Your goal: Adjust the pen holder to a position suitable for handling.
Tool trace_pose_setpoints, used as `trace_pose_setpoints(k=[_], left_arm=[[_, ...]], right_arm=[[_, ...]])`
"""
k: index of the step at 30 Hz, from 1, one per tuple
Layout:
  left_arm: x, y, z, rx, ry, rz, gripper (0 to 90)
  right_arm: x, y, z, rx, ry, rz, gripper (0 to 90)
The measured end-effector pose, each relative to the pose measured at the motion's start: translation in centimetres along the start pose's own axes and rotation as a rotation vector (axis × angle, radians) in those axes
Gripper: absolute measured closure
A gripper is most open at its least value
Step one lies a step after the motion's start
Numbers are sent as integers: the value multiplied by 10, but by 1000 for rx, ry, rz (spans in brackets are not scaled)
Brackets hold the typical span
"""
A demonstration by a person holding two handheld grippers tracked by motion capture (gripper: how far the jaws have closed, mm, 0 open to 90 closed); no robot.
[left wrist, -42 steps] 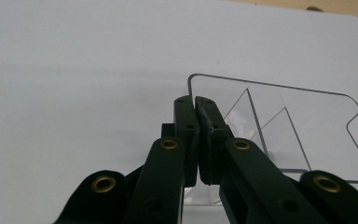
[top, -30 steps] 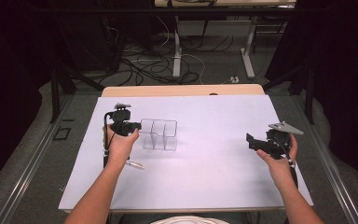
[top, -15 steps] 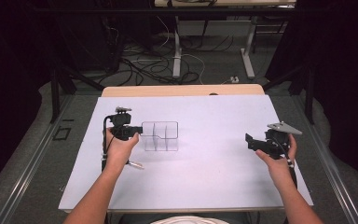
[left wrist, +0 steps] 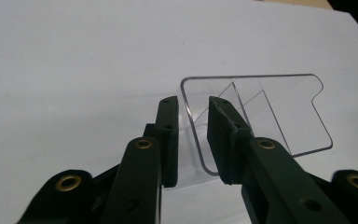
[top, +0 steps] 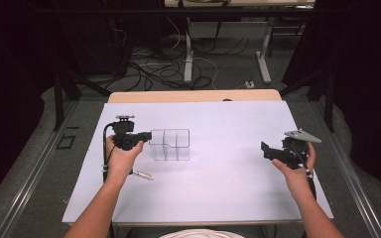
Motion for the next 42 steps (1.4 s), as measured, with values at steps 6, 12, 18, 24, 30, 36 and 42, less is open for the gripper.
trace_pose_setpoints(k=[6, 12, 18, 24, 30, 36, 42], left_arm=[[-14, -3, -1, 27, 11, 25, 816], [-14, 6, -7, -3, 32, 27, 899], [-6, 14, -10, -35, 44, 4, 900], [1, 16, -11, -47, 64, 28, 900], [9, 21, -12, -53, 63, 14, 900], [25, 30, -8, -40, 96, 3, 900], [40, 38, -5, -41, 117, -14, 900]], right_arm=[[1, 1, 0, -1, 1, -2, 52], [1, 1, -1, -4, -1, -1, 52], [1, 1, -1, -3, 0, 0, 52], [2, 1, -1, -3, -1, -5, 52], [1, 2, -2, -8, -6, -5, 52], [1, 2, -2, -1, -5, -11, 52], [-1, 1, -2, -4, -4, -8, 52]])
Point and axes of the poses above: each handheld gripper's, and its own axes: y roughly forward along the jaws, z roughly out of its top, x roughly to its right, the point moved 8 cm from there along y, roughly forward along the jaws, and after that the axes turned 11 degrees about y, right-handed, at the moved point
